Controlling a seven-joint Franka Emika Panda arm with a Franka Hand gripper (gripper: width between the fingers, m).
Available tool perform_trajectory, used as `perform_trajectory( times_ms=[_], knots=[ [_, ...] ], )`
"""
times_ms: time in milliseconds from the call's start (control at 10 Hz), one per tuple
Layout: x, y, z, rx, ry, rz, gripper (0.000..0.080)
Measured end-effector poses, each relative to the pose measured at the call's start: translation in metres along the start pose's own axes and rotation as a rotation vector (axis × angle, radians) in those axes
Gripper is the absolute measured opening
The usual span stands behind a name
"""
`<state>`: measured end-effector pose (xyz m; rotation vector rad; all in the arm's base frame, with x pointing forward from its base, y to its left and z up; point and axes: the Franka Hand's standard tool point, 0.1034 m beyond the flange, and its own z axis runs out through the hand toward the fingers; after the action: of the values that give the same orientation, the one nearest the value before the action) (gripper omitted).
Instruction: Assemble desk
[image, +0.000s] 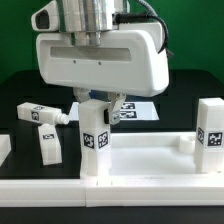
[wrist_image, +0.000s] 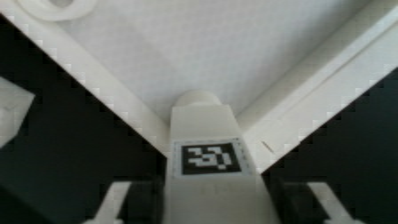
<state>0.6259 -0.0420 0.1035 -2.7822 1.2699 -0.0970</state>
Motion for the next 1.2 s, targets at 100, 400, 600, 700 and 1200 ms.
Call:
perform_trajectory(
  times_ms=[100, 400, 600, 700, 1200],
  knots=[
    [-0.001, -0.001, 0.000, -0.001, -0.002, 0.147, 0.0284],
    [-0.003, -0.009, -0.002, 0.008, -0.028, 0.694, 0.0284],
    [0.004, -0.017, -0.011, 0.026, -0.063, 1.017, 0.0284],
    [0.002, -0.013, -0.007, 0.015, -0.065, 1.034, 0.0285],
    [-0.005, -0.011, -0.004, 0.002, -0.065, 1.103, 0.0464]
  ],
)
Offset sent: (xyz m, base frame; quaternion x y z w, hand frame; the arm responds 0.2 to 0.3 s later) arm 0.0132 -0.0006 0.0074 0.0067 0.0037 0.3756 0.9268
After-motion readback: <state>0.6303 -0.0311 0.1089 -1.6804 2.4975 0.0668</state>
